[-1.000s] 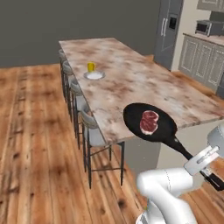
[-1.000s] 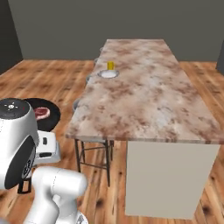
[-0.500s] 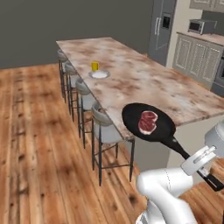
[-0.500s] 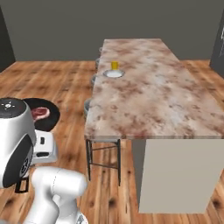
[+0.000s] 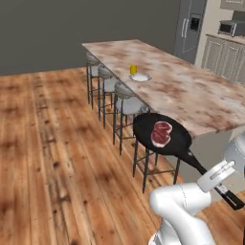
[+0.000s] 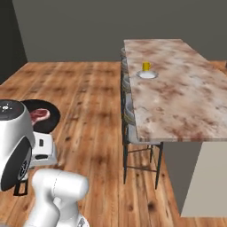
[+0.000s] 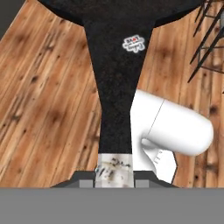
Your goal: Pick up the pan with the steak in it and place it on the dining table. Then place the steak on the plate.
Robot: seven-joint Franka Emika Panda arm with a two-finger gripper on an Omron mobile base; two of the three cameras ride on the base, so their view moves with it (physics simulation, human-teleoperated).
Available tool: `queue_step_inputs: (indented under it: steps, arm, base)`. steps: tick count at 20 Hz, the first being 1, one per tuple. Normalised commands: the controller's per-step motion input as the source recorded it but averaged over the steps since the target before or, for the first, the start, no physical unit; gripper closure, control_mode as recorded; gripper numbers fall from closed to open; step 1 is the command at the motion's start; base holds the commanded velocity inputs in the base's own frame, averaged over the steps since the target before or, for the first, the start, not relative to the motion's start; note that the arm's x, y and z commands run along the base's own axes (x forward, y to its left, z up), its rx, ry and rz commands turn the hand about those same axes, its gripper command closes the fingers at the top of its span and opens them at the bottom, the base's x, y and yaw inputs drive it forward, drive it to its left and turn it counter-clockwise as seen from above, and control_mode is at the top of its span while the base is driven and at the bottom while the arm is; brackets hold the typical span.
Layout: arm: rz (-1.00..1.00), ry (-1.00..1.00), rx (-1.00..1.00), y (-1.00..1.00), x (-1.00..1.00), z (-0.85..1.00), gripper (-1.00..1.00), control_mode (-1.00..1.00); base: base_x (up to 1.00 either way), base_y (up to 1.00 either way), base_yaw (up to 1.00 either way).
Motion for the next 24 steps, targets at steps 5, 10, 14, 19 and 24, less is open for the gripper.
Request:
queue_step_inputs:
  steps: [5,10,14,19,24]
  arm:
    - [0.0,0.0,0.0,0.0,0.0,0.0,1.0,1.0]
    - [0.0,0.0,0.0,0.0,0.0,0.0,1.0,1.0]
    - [0.0,0.0,0.0,0.0,0.0,0.0,1.0,1.0]
    - [0.0,0.0,0.0,0.0,0.0,0.0,1.0,1.0]
    - [0.0,0.0,0.0,0.0,0.0,0.0,1.0,1.0]
  base:
    - [0.94,0.76,-0.07]
    - [1.0,0.53,-0.09]
    - [1.0,0.5,-0.08]
    - [1.0,0.51,-0.07]
    - [1.0,0.55,-0.06]
